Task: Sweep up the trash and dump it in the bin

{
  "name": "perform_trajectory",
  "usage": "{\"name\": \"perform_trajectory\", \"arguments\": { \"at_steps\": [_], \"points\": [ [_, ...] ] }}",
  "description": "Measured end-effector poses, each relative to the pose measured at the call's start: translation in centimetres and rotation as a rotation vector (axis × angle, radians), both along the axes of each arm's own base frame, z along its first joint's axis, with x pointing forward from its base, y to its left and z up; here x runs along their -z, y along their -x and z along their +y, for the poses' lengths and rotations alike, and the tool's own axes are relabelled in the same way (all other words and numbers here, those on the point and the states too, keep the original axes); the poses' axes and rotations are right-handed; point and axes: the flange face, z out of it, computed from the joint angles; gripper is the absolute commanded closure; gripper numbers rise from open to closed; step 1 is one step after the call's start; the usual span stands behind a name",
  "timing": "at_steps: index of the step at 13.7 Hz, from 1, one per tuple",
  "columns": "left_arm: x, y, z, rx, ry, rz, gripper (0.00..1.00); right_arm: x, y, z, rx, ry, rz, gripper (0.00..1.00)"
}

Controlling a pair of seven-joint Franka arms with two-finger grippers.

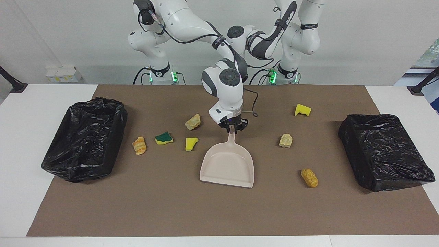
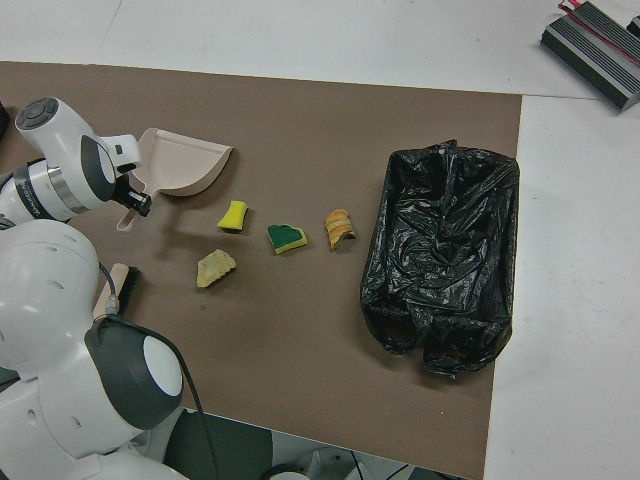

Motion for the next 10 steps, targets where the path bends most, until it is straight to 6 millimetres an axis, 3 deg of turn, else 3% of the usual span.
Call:
{"name": "perform_trajectory", "arguments": {
  "at_steps": [3,7,10],
  "points": [
    [-2.2,-6.3,5.4,0.044,-0.015,0.07,1.0,-1.6,-1.1,-1.7,-0.173,0.019,-0.046,1.0],
    [-4.5,-13.4,13.4,0.078,0.049,0.067,1.0,-6.0,-4.7,-9.8,-0.493,0.026,-0.075,1.0],
    [-5.7,-19.2,18.5,0.175,0.086,0.043,1.0,-6.7,-5.9,-13.9,-0.777,0.029,-0.056,1.0]
  ]
}}
